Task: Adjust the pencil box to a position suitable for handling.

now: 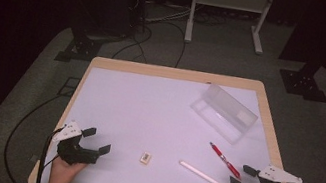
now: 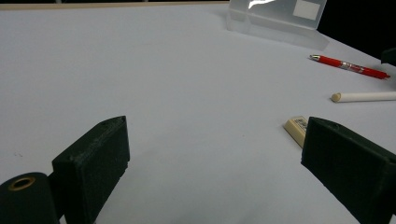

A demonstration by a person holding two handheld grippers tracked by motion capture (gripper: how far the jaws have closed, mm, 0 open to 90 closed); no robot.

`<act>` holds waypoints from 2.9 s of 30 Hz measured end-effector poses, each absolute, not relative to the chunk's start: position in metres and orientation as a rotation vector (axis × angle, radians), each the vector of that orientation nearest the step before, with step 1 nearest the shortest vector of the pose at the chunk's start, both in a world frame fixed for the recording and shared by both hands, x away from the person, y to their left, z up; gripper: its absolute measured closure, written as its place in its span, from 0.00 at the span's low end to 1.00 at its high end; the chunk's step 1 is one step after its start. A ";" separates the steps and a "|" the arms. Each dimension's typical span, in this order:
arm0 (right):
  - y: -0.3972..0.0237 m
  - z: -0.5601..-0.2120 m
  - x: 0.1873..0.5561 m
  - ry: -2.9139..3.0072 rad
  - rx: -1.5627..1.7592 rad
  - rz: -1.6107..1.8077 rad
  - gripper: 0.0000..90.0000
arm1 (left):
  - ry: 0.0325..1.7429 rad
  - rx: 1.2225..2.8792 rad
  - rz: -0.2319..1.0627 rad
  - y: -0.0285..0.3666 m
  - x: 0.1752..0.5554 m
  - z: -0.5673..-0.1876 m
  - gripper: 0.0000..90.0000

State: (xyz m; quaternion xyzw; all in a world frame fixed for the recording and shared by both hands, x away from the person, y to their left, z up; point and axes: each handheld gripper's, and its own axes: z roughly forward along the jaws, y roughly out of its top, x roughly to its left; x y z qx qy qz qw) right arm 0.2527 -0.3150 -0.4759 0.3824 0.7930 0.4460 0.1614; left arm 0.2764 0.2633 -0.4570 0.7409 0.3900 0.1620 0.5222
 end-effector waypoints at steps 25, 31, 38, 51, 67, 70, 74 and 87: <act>-0.297 -0.438 0.282 2.318 0.999 1.268 0.30 | 0.926 1.777 0.387 0.265 0.278 -0.457 0.08; -0.289 -0.427 0.292 2.339 0.965 1.246 0.30 | 0.925 1.776 0.386 0.266 0.278 -0.457 0.08; -0.283 -0.420 0.304 2.360 0.948 1.228 0.30 | 0.922 1.777 0.388 0.267 0.278 -0.457 0.08; -0.271 -0.414 0.327 2.393 0.934 1.203 0.29 | 0.919 1.766 0.390 0.269 0.277 -0.456 0.08; -0.260 -0.407 0.353 2.414 0.905 1.166 0.29 | 0.911 1.775 0.388 0.267 0.278 -0.457 0.08; -0.257 -0.408 0.361 2.427 0.905 1.158 0.29 | 0.910 1.770 0.392 0.268 0.277 -0.456 0.08; -0.254 -0.409 0.372 2.436 0.899 1.131 0.29 | 0.920 1.762 0.395 0.270 0.278 -0.456 0.08; -0.242 -0.408 0.404 2.470 0.915 1.079 0.32 | 0.922 1.750 0.397 0.271 0.277 -0.455 0.08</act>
